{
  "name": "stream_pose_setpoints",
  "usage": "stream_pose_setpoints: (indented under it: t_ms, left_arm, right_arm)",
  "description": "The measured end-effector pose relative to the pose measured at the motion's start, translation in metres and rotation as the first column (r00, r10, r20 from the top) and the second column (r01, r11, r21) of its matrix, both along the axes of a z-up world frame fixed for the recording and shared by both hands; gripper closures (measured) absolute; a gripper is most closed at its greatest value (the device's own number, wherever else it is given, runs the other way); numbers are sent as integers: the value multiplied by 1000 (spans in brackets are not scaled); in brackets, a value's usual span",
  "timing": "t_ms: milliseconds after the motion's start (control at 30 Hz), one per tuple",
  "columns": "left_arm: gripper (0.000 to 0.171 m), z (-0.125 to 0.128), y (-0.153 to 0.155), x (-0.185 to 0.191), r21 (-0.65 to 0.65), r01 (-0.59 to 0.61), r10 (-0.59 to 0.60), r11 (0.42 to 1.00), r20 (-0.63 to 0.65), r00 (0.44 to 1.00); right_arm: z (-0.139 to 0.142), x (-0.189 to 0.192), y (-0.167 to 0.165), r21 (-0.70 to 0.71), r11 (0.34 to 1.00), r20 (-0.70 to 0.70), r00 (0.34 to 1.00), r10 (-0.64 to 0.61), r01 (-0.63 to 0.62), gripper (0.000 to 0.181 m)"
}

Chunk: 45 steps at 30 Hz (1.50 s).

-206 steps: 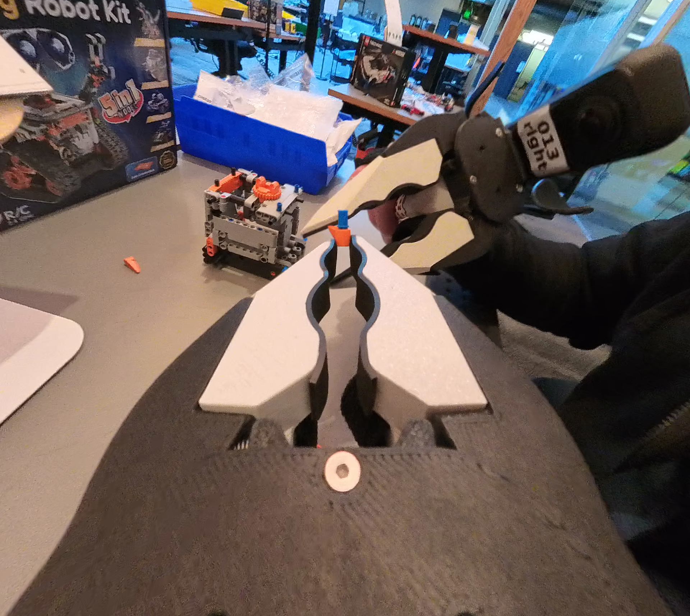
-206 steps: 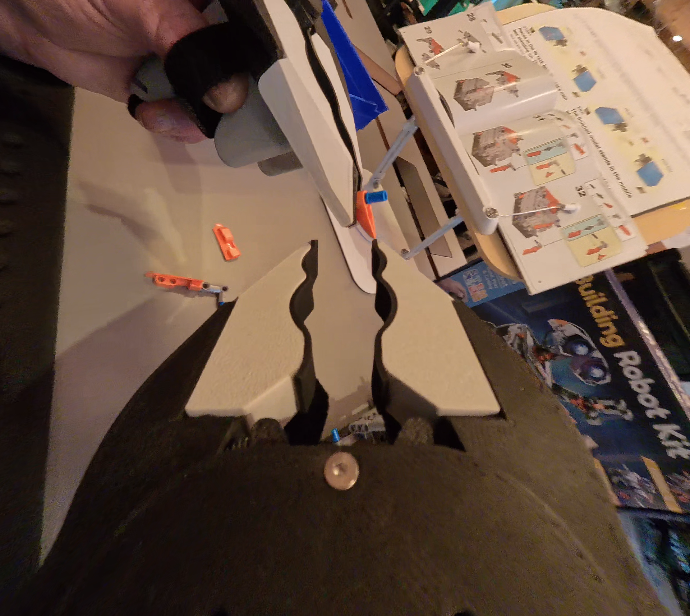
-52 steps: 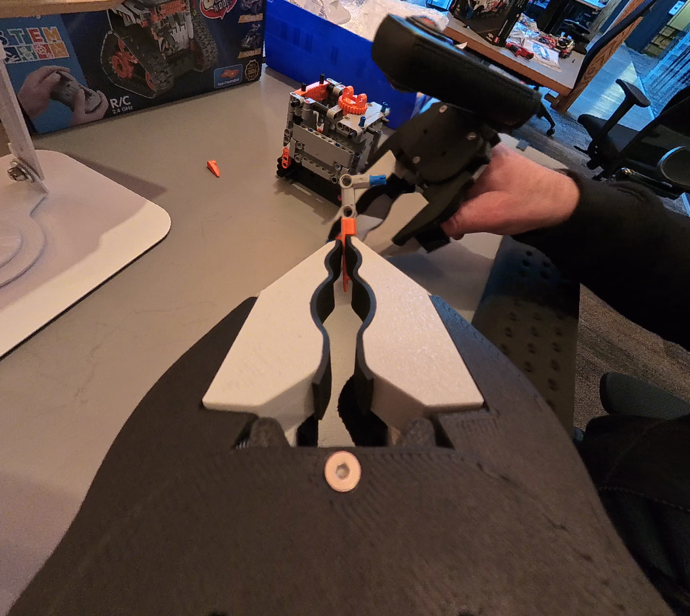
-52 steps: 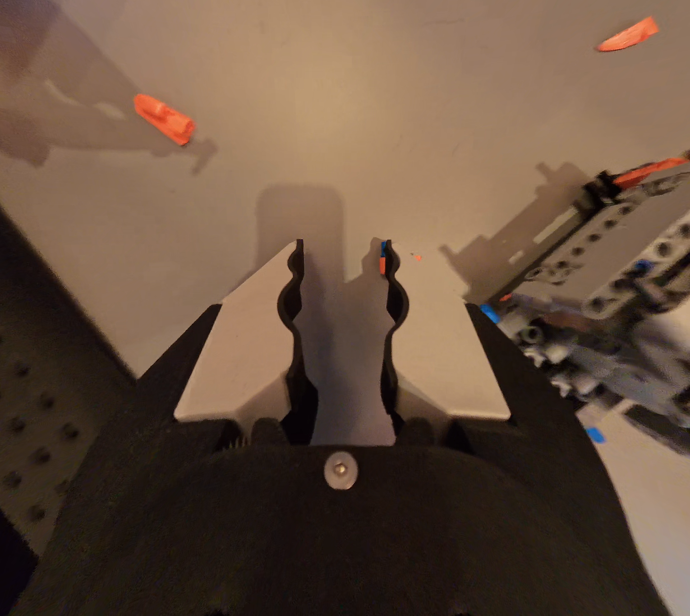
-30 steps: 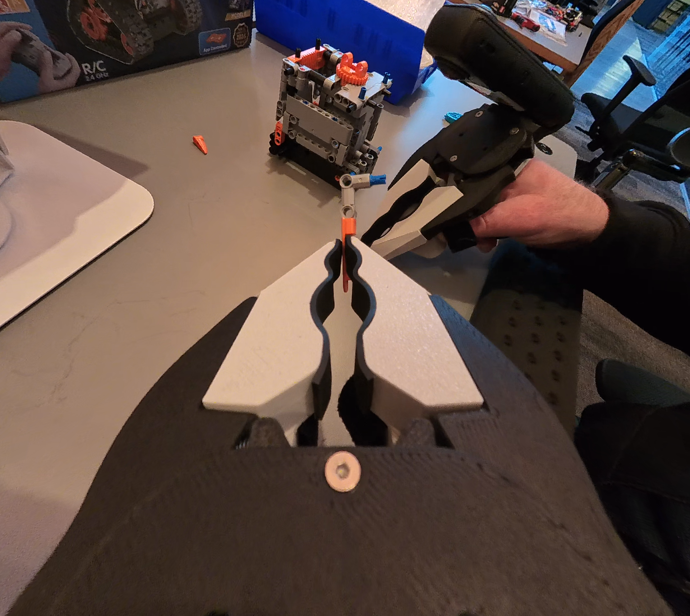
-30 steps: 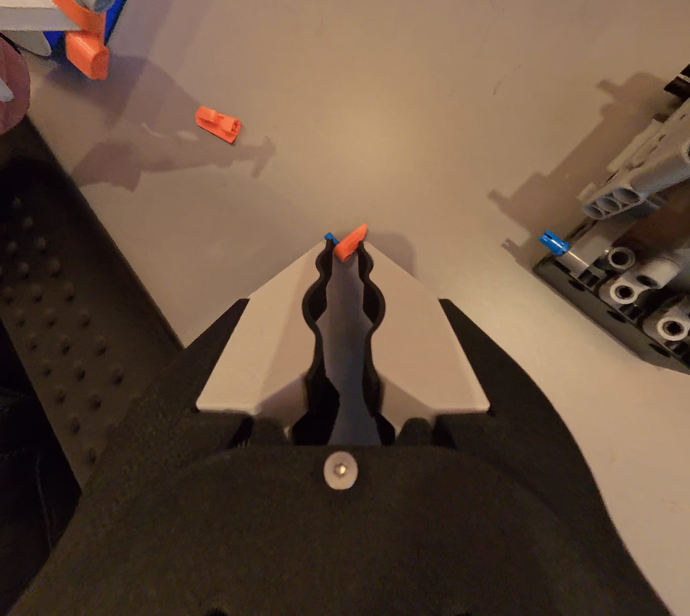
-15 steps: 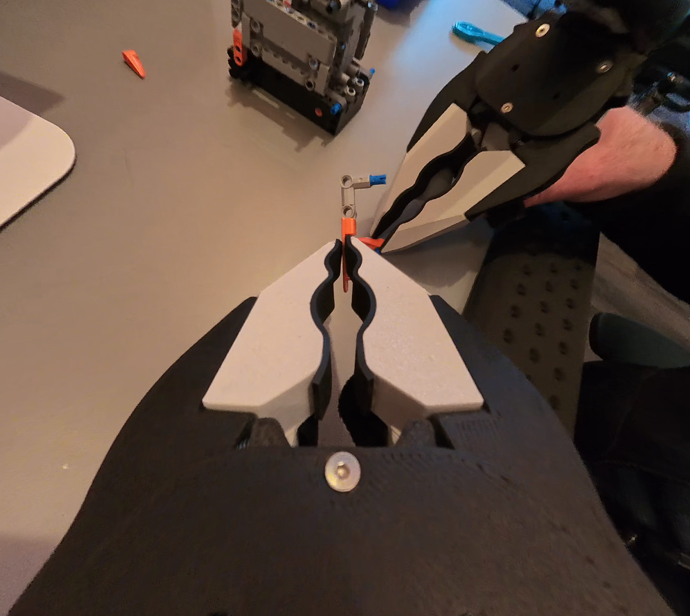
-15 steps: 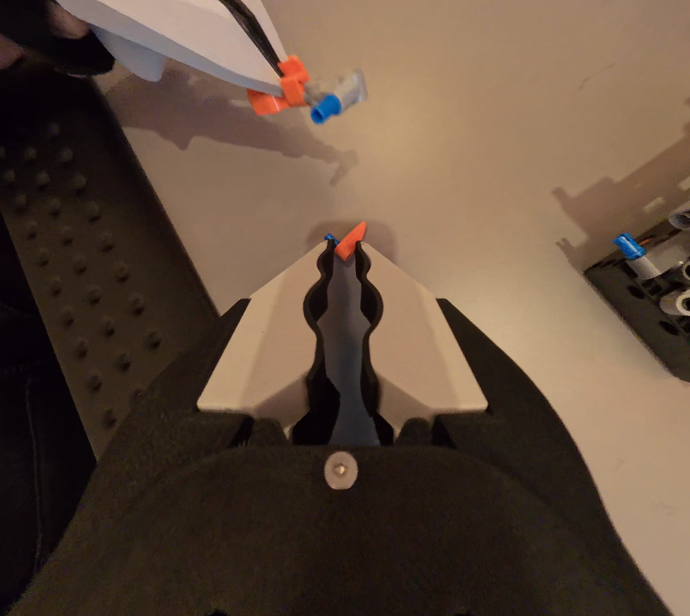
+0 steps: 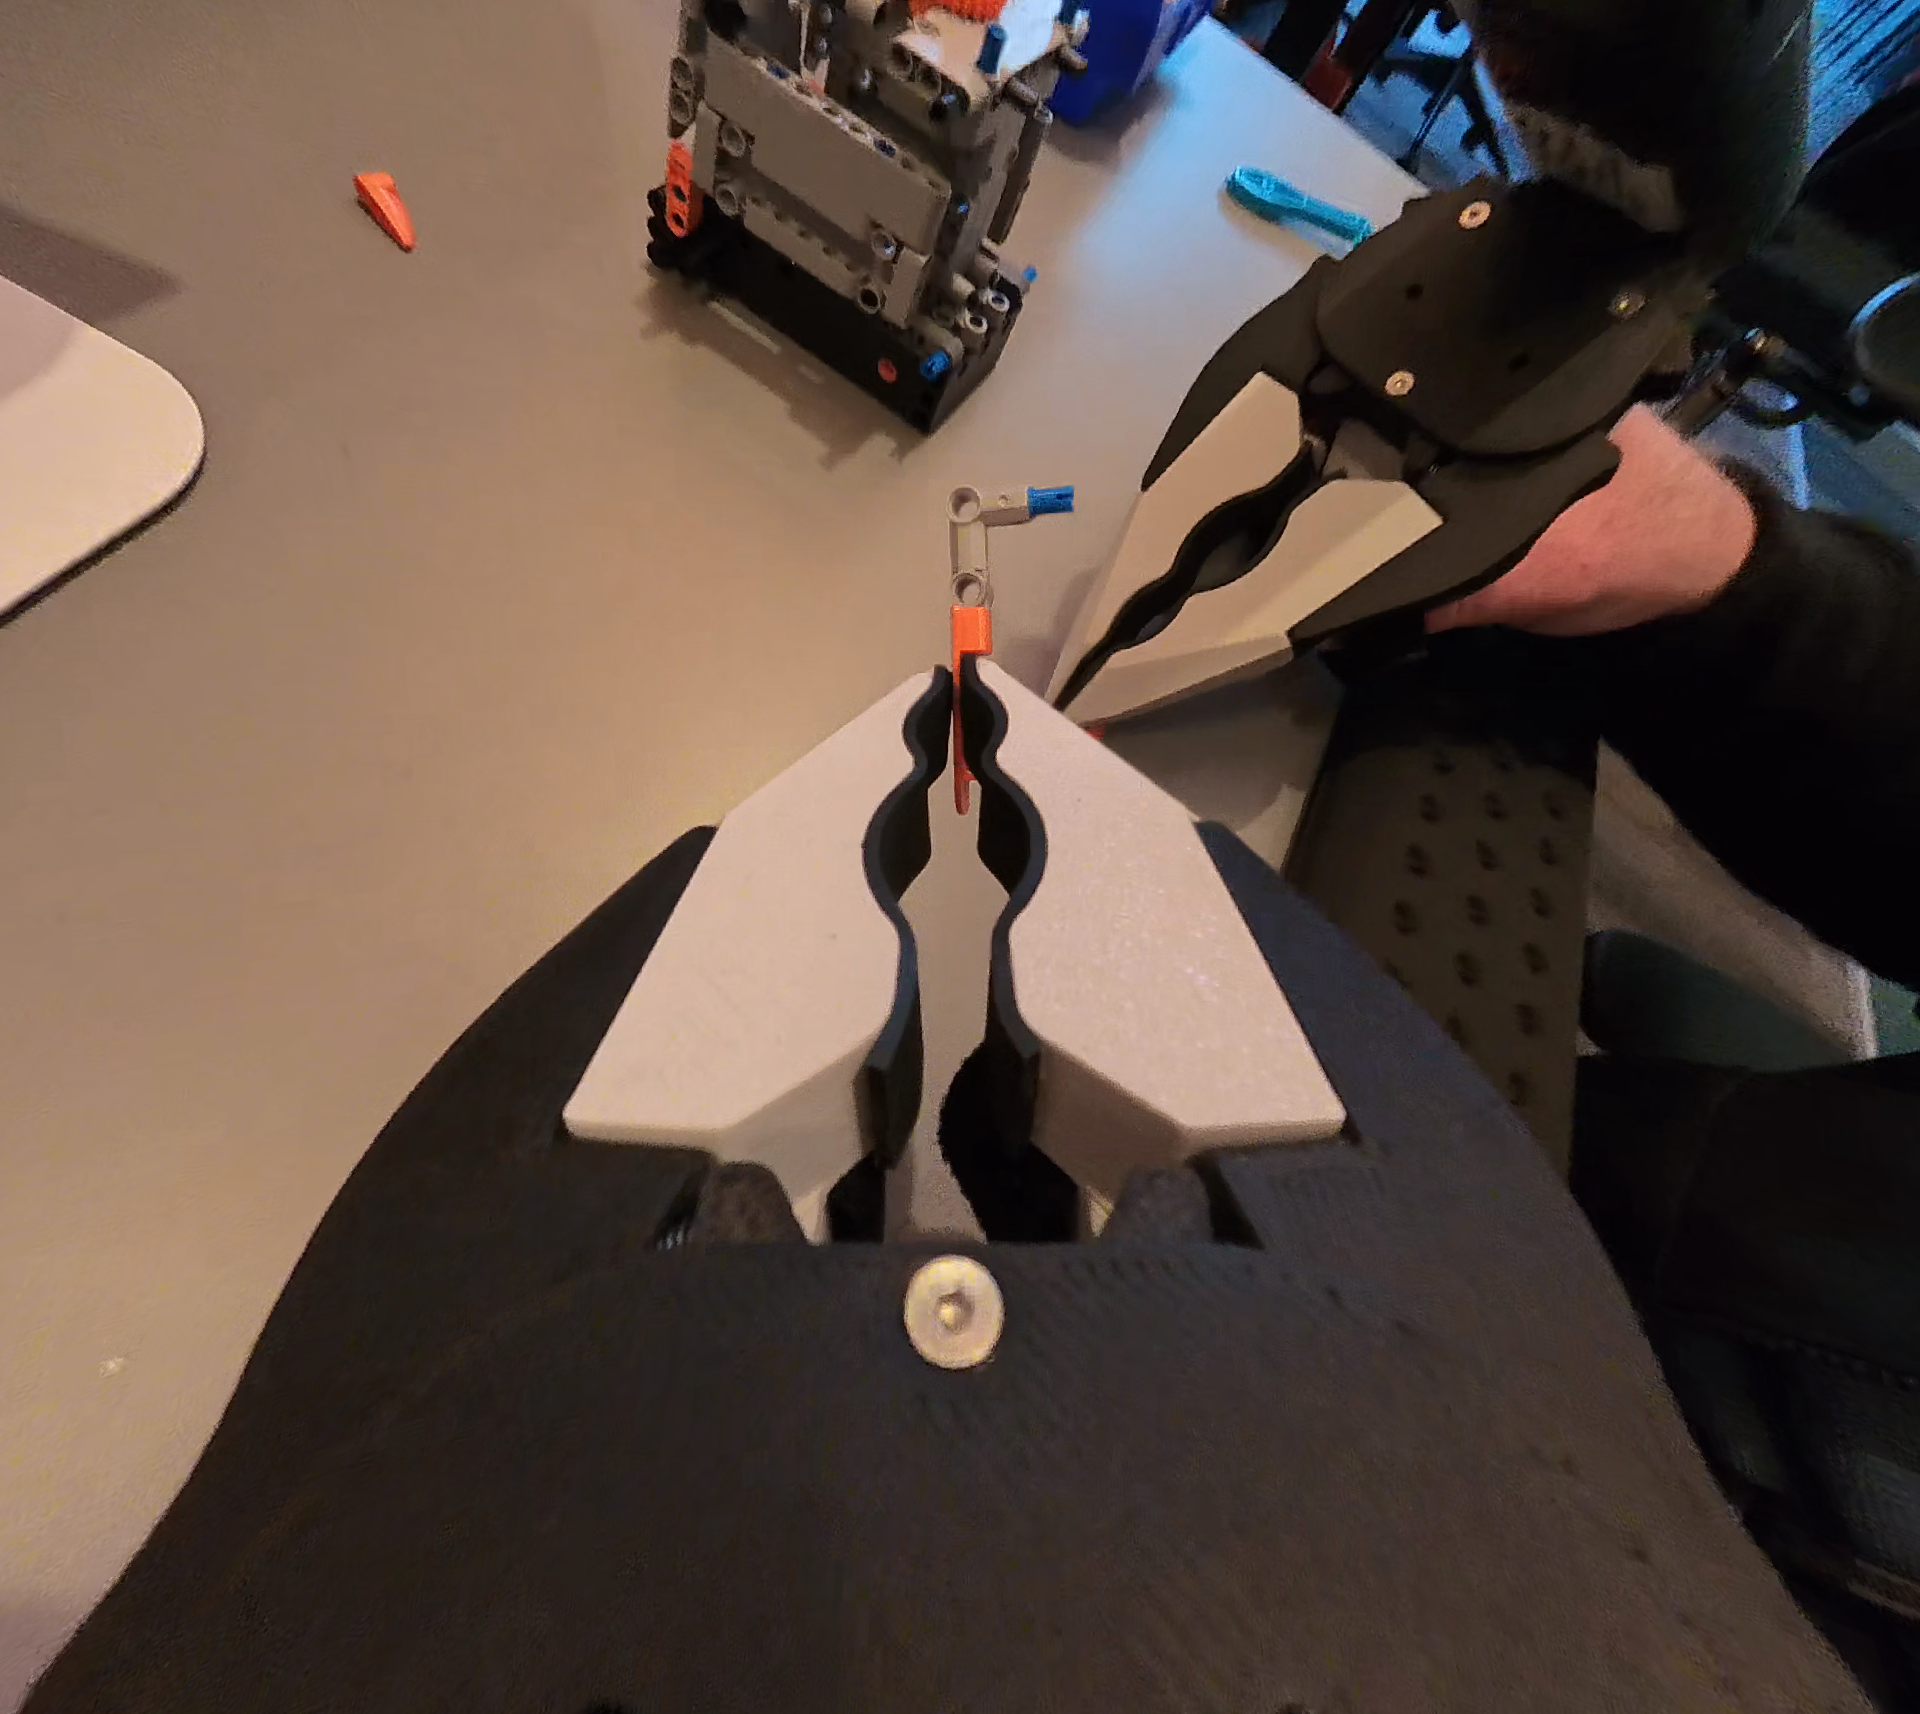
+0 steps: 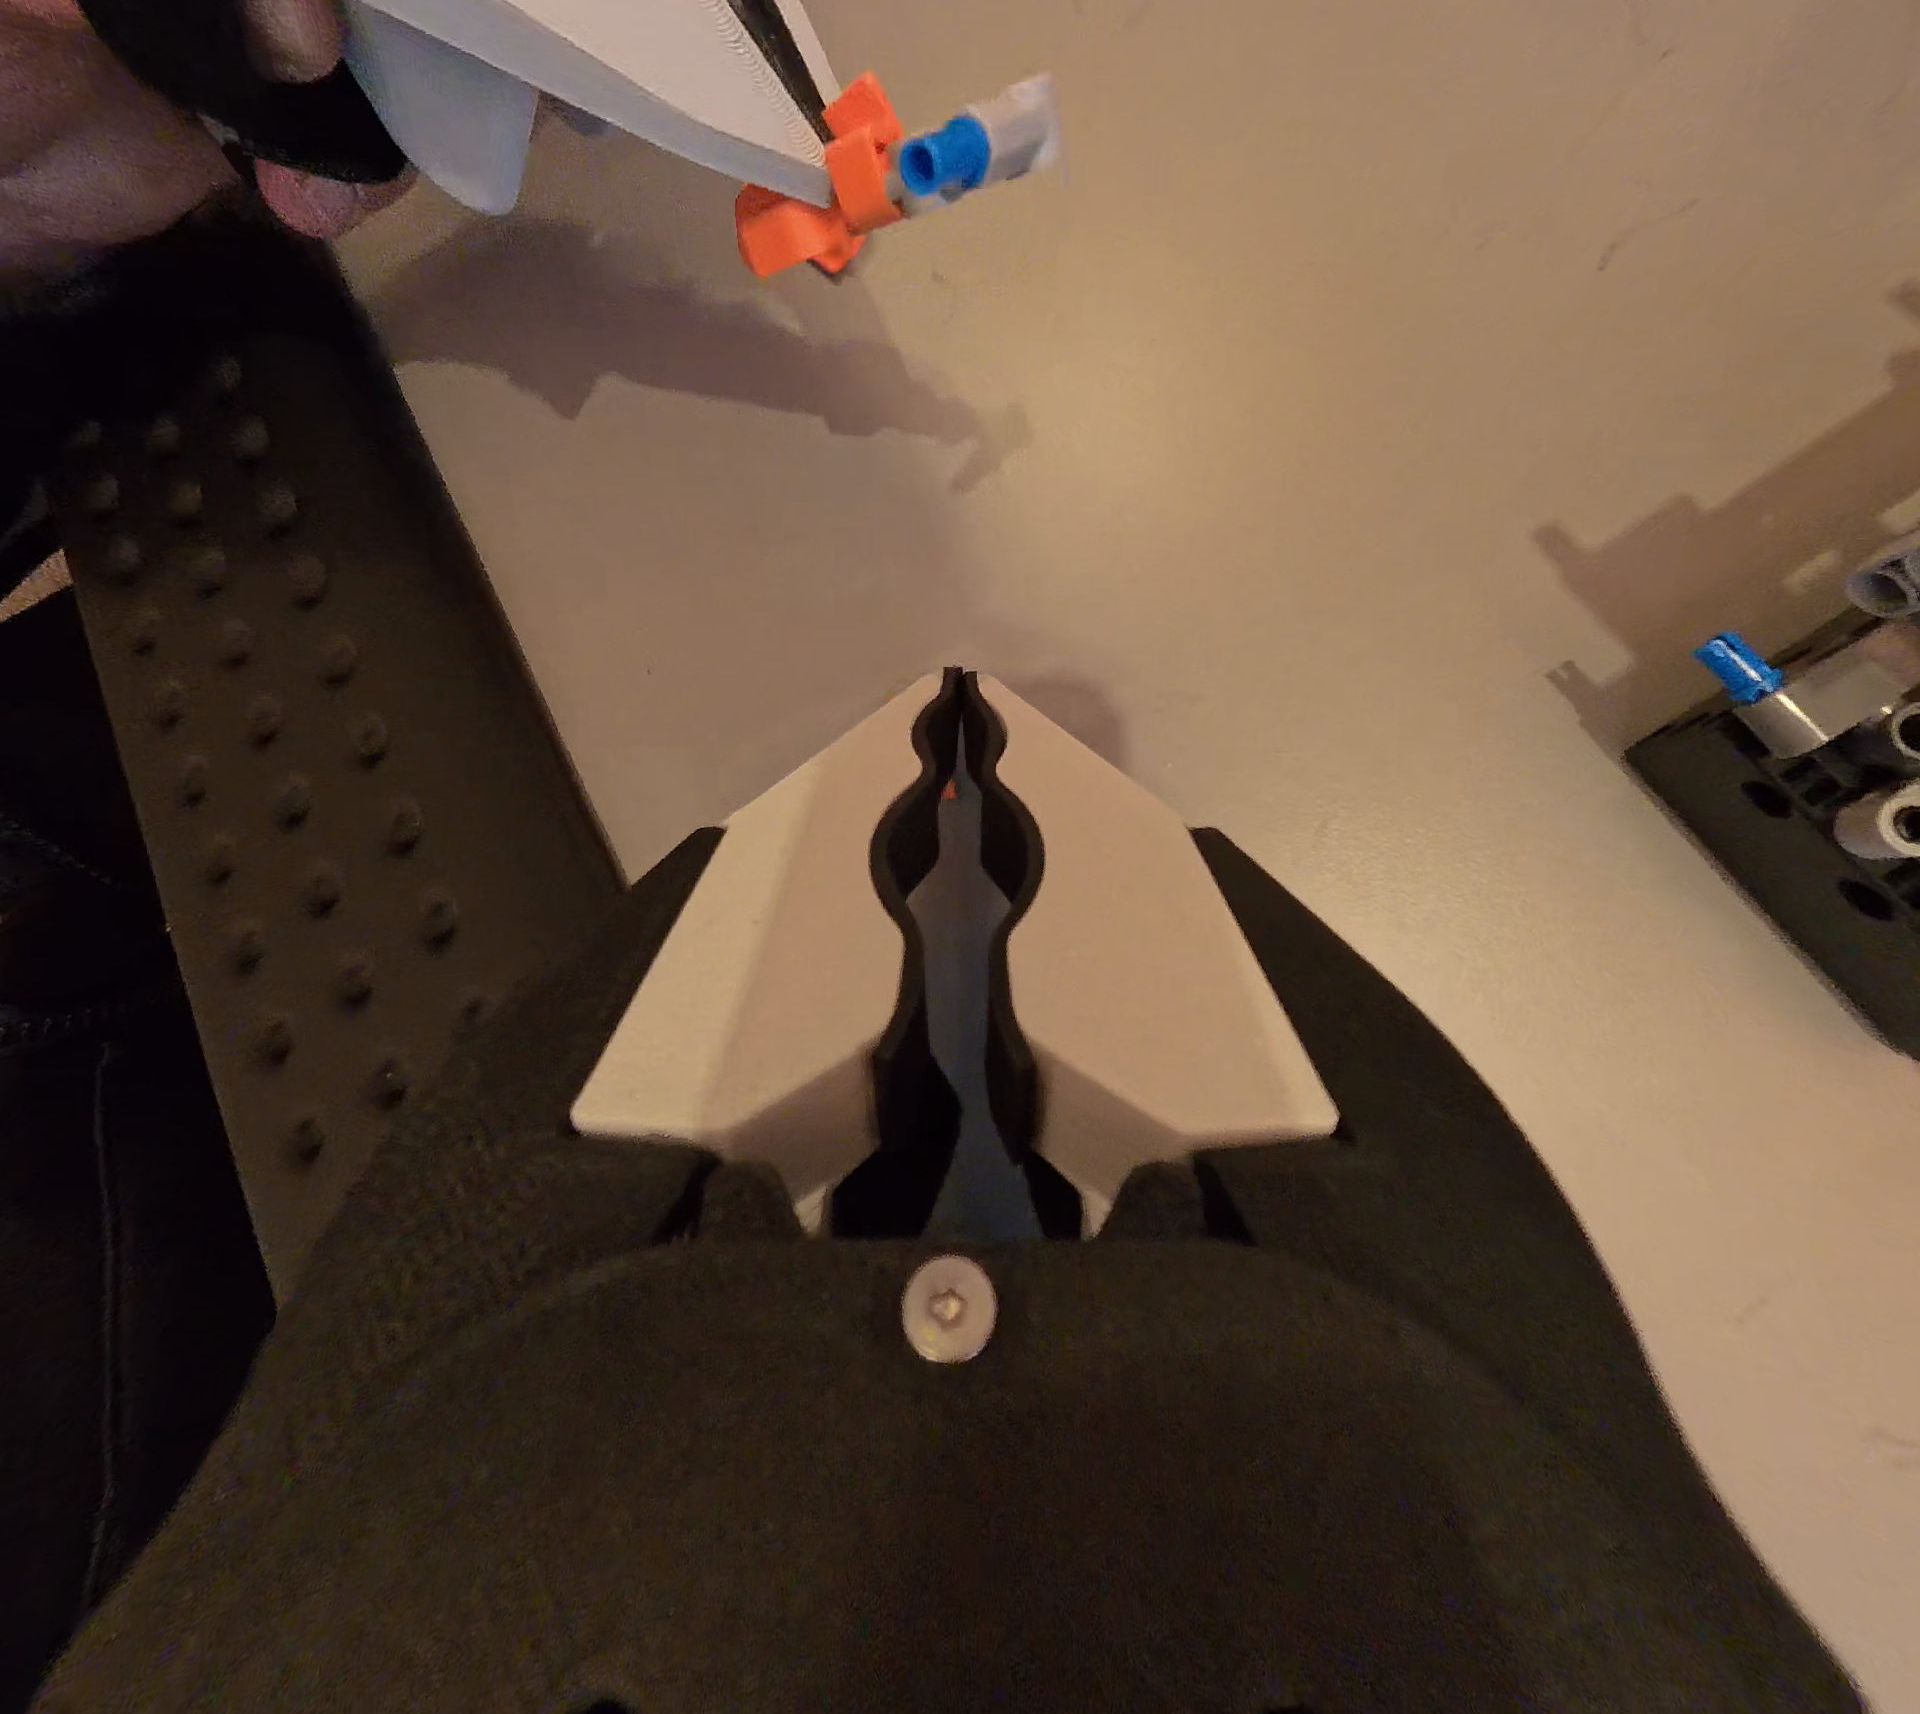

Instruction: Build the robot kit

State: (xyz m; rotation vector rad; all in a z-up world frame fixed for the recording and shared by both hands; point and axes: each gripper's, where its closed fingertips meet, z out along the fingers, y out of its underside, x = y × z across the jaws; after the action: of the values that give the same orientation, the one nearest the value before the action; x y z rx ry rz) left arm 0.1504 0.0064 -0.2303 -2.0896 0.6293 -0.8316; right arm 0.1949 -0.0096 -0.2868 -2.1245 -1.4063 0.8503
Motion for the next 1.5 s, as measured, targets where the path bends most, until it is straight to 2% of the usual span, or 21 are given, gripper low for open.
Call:
stream_pose_setpoints:
  t_ms: [100,200,300,433,567,700,900,1000,1067,1167,1300,1400,1500]
  left_arm:
    - [171,6,0,0,-17,6,-5,1000,81,997]
    - [171,19,-1,3,9,23,-24,1000,165,986]
    - [171,36,-3,6,28,48,-54,998,277,959]
    - [171,50,-4,5,41,62,-73,997,380,922]
    - [171,59,-4,5,170,11,-60,985,280,958]
    - [171,61,1,3,339,-65,45,939,66,997]
    - [171,72,2,-1,549,-80,201,832,-165,966]
    - [171,76,-2,3,605,-59,230,794,-209,951]
    - [171,75,-2,3,615,-53,244,787,-231,942]
    - [171,75,-2,2,616,-54,245,786,-229,942]
    - [169,84,-8,6,620,-48,188,783,-161,969]
    - [163,108,-21,6,597,-73,46,799,60,997]
    - [154,111,-21,1,518,-70,-30,853,183,983]
  right_arm:
    - [7,1,2,11,1000,-26,1000,-10,10,181]
    - [20,-1,5,16,1000,-88,996,-21,22,172]
    - [51,-8,5,20,999,-241,970,-23,29,166]
    - [97,-16,5,3,1000,-441,897,-25,30,166]
    - [118,-26,8,-29,999,-522,852,-46,36,159]
    - [135,-35,9,-81,995,-581,808,-93,56,150]
    - [145,-42,18,-144,986,-631,760,-155,81,161]
    - [144,-44,24,-146,983,-628,757,-180,113,159]
    - [145,-48,19,-139,987,-637,756,-151,80,169]
    - [147,-50,19,-125,990,-641,755,-135,70,173]
    - [155,-50,16,-98,995,-667,742,-66,1,175]
    - [161,-46,14,-79,995,-679,734,-6,-64,175]
    - [174,-39,9,-67,983,-721,690,69,-169,176]
